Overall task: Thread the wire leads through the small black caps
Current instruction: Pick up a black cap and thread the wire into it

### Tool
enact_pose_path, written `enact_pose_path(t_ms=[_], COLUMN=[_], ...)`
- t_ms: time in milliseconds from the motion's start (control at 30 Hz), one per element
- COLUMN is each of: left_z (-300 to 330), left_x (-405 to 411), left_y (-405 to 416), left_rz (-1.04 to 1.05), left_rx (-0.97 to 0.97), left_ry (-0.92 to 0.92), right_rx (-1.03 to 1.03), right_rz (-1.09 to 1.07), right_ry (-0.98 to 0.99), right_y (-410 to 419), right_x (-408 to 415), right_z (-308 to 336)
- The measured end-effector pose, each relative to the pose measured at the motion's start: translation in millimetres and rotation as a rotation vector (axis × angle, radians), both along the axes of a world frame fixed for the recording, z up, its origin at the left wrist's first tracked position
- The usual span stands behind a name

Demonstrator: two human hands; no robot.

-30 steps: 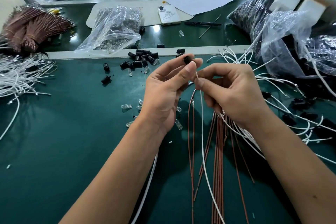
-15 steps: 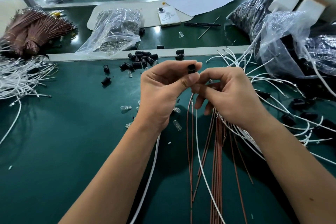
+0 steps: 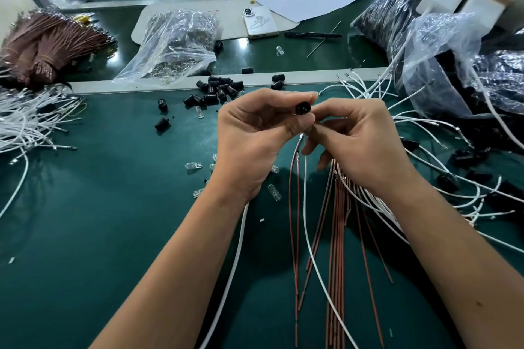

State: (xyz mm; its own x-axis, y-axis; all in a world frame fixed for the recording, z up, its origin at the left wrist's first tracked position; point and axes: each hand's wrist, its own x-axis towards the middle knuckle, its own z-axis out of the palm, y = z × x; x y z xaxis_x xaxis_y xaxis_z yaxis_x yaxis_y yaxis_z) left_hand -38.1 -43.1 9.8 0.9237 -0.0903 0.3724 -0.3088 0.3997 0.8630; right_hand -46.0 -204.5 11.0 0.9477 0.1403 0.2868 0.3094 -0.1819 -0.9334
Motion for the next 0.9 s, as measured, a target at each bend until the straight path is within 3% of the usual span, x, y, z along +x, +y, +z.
enact_pose_path(t_ms=[367,900], left_z=[-0.9,5.4], left_x=[-1.4,-1.1], left_y=[-1.6,3.1], left_rz=[0.029,-0.071], left_rx=[0.040,0.104], left_ry=[0.038,0.001], right_rx=[-0.183,0.107], right_rz=[-0.023,0.104], right_ry=[-0.110,-0.150], right_y=[2.4,-6.9], right_x=[-1.6,1.0], right_z=[-0.6,6.8])
